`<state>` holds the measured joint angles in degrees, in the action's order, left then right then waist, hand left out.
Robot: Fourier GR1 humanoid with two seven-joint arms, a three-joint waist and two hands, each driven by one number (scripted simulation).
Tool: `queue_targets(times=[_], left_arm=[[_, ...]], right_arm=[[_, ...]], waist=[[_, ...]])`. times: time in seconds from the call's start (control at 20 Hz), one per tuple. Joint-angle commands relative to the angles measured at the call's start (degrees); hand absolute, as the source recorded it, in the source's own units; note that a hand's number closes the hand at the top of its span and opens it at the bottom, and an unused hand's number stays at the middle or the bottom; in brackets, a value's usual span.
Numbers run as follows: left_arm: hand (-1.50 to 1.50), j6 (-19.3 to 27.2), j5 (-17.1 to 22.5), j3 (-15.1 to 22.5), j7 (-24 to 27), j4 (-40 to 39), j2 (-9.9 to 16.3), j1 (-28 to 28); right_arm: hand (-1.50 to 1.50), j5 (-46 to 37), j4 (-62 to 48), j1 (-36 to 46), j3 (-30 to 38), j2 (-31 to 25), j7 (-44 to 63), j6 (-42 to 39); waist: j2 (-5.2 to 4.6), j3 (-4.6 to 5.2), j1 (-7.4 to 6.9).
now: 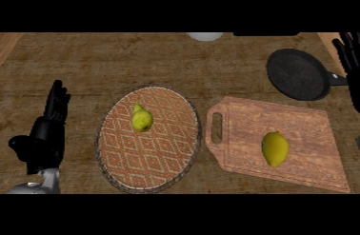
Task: Pick the lemon from the cutting board and place it in the pan
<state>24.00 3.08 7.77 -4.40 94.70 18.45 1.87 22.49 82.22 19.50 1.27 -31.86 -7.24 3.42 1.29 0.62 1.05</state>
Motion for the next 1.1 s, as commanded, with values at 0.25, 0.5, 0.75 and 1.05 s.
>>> queue_targets(times=[0.25,0.5,0.75,1.05], left_arm=[[0.00,-8.5,5.1,-5.2,1.2,-4.9,3.9,7.7],[0.00,-7.9,6.4,-4.4,-0.2,-5.5,1.4,5.8],[0.00,-10.6,7.4,-4.6,1.0,-5.8,1.8,4.4],[0.00,-10.5,6.6,-4.8,1.9,-8.4,0.9,6.6]], right_arm=[[1.50,-8.7,1.3,-12.9,-9.8,-2.4,-17.0,-17.1],[-1.50,-20.7,3.6,-24.4,-0.1,0.8,-34.2,7.9],[-1.50,-24.3,12.5,-40.2,5.5,-1.5,-42.3,13.5],[-1.50,-30.1,28.7,-54.7,11.0,-11.7,-30.4,11.5]], waist=[[-1.56,-0.66,0.00],[-0.81,-0.72,3.90],[-0.73,-0.54,2.54],[-0.90,-0.28,2.44]])
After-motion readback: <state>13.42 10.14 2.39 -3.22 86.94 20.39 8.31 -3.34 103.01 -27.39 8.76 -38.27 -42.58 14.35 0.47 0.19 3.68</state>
